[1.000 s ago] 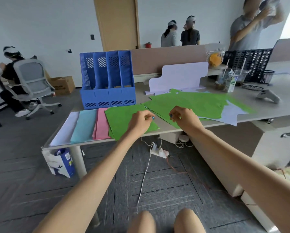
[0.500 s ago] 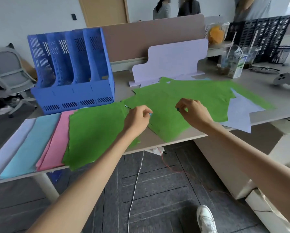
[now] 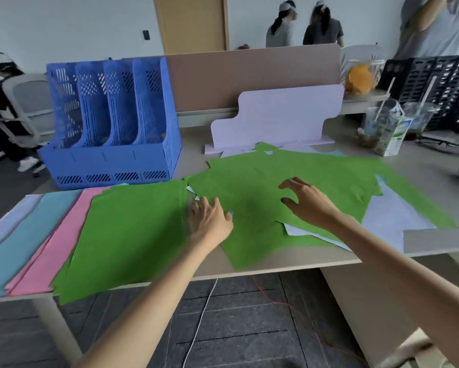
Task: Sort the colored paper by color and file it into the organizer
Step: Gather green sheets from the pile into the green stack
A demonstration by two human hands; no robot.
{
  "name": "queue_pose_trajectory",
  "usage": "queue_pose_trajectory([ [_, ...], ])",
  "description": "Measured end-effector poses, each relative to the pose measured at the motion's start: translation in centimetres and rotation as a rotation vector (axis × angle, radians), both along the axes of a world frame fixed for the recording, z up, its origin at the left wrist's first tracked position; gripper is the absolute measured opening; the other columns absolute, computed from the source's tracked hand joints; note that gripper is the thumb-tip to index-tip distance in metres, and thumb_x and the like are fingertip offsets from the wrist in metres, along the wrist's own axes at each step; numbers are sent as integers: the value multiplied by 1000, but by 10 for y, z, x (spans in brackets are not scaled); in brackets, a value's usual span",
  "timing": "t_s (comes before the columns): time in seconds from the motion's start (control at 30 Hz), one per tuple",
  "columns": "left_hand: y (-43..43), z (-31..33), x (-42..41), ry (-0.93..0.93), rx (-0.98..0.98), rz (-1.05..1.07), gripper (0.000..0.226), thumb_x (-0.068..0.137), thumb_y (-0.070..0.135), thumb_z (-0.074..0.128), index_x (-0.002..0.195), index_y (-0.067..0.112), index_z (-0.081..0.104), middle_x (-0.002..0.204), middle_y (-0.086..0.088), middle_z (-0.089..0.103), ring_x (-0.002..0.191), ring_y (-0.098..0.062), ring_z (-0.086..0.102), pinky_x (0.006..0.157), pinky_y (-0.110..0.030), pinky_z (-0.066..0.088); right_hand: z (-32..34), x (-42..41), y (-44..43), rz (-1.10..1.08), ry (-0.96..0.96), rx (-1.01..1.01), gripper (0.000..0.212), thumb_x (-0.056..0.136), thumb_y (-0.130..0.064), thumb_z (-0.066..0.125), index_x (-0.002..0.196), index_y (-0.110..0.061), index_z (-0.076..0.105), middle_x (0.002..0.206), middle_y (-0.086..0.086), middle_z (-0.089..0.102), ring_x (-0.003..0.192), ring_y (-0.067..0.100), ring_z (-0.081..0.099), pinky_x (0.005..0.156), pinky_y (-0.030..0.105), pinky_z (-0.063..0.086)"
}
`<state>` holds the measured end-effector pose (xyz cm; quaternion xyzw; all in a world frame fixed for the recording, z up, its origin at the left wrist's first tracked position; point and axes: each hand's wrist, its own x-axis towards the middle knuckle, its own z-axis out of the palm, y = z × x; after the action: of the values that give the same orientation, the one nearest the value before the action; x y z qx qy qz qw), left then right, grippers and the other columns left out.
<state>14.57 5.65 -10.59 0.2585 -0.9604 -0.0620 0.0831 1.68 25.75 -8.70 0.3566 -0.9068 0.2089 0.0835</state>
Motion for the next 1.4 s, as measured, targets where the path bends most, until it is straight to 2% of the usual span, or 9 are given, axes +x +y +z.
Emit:
queue_pose_trajectory([
  [0.17,4,6,-11,-70,17,27,46,94,48,38,129,17,39,132,-10,41,123,-30,38,102,-46,34,-7,-25,0,76,-30,205,57,95,-42,48,147,-23,33,156,-1,25,144,17,20,116,36,22],
  [0.27,9,10,-20,-44,147,26,49,95,42,42,137,18,34,141,-8,35,129,-29,36,101,-43,39,-15,-29,0,141,-22,227,49,96,-42,45,143,-26,41,152,-2,35,139,17,32,114,33,26],
  [0.37,14,9,-29,-21,188,20,52,97,40,42,143,20,31,153,-6,25,141,-24,22,114,-42,20,-11,-37,7,143,55,72,37,96,-35,48,130,-22,55,138,-2,53,124,19,50,102,31,36],
  [0.53,28,8,-43,-20,207,21,55,97,43,40,147,24,28,160,-2,11,147,-19,9,117,-49,2,-4,-71,29,8,29,127,50,98,-41,42,142,-17,40,147,4,42,134,20,40,111,32,25],
  [0.67,37,8,-61,-3,264,-10,54,96,38,43,147,25,29,160,-1,11,146,-19,9,117,-54,4,-3,-90,42,42,-91,80,37,98,-28,47,132,-13,50,137,7,52,117,24,55,97,32,40],
  [0.93,44,-3,-95,136,244,-49,46,92,35,52,136,27,41,152,3,27,141,-18,23,115,-46,14,-13,-129,63,7,-70,69,38,98,-31,47,130,-12,50,137,7,51,120,23,51,100,32,37],
  [1.17,33,-8,-118,67,203,128,60,97,51,33,146,18,24,156,-8,19,144,-26,15,117,-44,10,-13,-152,64,-112,-73,75,40,98,-38,41,127,-10,47,129,10,54,118,24,50,102,35,35],
  [1.3,34,-4,-119,234,145,158,49,96,43,41,136,15,38,142,-7,42,130,-26,37,105,-40,32,-10,-152,54,-132,-88,-57,37,95,-33,49,123,-8,48,124,12,57,112,26,54,95,36,41],
  [1.4,20,2,-119,207,157,240,50,97,39,42,139,13,38,144,-9,41,132,-28,37,106,-42,33,0,-158,46,-201,-299,-253,52,87,-24,66,129,-3,44,128,14,55,111,28,55,91,36,46],
])
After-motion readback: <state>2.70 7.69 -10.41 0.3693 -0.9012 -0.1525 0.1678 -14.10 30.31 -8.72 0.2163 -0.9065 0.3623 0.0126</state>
